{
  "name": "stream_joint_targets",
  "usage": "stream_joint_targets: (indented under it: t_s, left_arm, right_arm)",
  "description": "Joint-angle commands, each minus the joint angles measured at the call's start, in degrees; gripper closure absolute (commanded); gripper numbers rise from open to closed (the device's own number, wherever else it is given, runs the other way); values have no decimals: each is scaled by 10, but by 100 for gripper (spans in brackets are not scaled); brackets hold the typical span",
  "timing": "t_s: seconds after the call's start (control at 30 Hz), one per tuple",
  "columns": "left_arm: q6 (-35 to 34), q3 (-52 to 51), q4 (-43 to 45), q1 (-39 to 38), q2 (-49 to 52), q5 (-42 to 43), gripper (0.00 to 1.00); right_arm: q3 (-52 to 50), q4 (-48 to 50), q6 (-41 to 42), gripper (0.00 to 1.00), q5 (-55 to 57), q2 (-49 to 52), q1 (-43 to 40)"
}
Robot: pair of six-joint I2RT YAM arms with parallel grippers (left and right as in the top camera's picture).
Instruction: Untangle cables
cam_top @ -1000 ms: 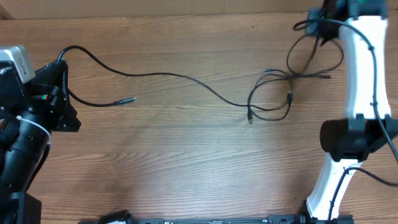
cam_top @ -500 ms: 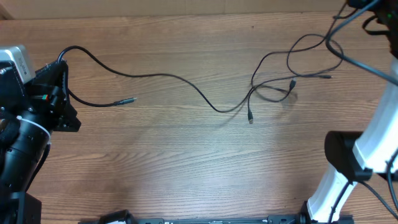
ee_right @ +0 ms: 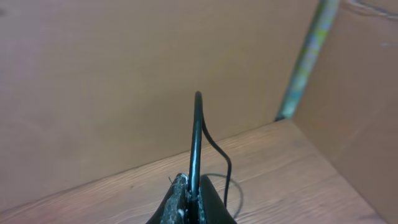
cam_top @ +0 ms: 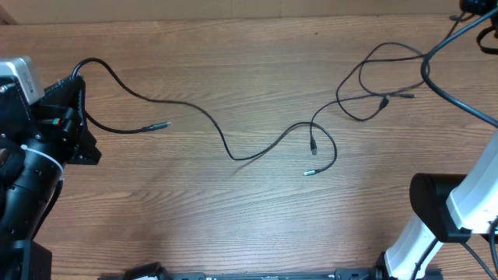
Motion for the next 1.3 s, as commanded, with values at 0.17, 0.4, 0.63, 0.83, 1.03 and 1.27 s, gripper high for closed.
stream_joint_targets:
  t_s: [0.17,0.4,0.63,0.83,1.03,1.27]
  left_arm:
    - [4,1,-2,3,-2,7,96]
    - [4,1,-4,3,-1,7,96]
    - [2,1,-4,3,-1,7,96]
    - [2,1,-4,3,-1,7,96]
    - [2,1,-4,3,0,7,96]
    - [-9,1,-4,3,3,7,96]
  right_arm:
    - [-44,9,1,96,63,23,-74]
    - [-254,87,12,96,64,28,-207]
    - [-402,157,66,96,62,29,-353]
    - [-428,163,76,96,-33,30,-454]
    - [-428,161,75,96,-92,30,-495]
    - [-428,161,75,96,-92,33,-493]
